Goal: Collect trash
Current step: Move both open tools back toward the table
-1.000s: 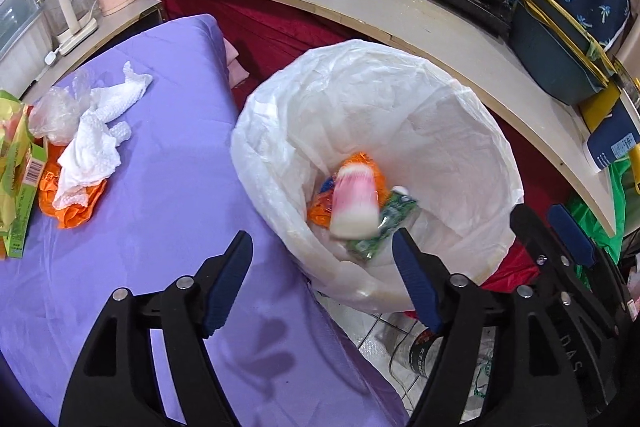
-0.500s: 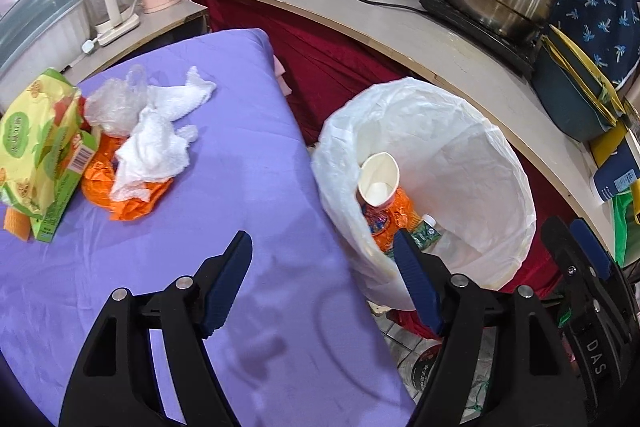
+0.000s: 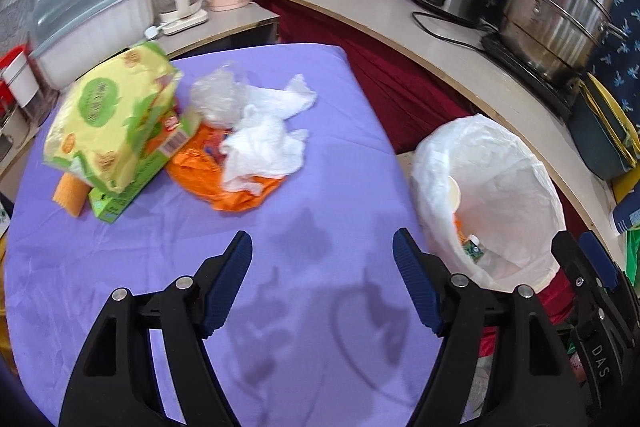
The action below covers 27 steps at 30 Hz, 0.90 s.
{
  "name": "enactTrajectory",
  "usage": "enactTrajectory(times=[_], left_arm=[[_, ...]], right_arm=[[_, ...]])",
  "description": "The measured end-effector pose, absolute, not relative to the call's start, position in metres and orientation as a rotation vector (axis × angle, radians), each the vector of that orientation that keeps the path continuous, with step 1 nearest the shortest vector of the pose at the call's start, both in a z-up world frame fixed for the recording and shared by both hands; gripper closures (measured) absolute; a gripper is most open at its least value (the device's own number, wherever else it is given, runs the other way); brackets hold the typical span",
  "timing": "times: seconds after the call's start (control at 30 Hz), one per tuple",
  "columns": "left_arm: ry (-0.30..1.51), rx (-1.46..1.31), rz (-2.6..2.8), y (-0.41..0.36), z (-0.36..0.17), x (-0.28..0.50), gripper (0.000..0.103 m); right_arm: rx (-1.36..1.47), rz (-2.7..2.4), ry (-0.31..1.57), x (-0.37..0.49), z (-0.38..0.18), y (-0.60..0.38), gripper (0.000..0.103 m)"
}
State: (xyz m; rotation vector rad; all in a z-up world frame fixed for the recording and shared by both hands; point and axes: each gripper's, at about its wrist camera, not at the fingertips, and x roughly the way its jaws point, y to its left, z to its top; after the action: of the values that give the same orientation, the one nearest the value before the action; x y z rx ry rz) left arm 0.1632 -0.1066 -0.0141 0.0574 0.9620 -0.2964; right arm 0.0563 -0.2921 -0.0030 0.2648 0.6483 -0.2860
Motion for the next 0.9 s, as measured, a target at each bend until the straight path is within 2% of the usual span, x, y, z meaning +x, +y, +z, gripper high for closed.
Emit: enactTrajectory(times=[0.9], left_arm=[[0.93,-0.057,-0.049,0.076,-0.015,0.192,0.034]], right_arm=[[0.185,-0.055,0.727,0.14,-0.025,-0.156,0.045]])
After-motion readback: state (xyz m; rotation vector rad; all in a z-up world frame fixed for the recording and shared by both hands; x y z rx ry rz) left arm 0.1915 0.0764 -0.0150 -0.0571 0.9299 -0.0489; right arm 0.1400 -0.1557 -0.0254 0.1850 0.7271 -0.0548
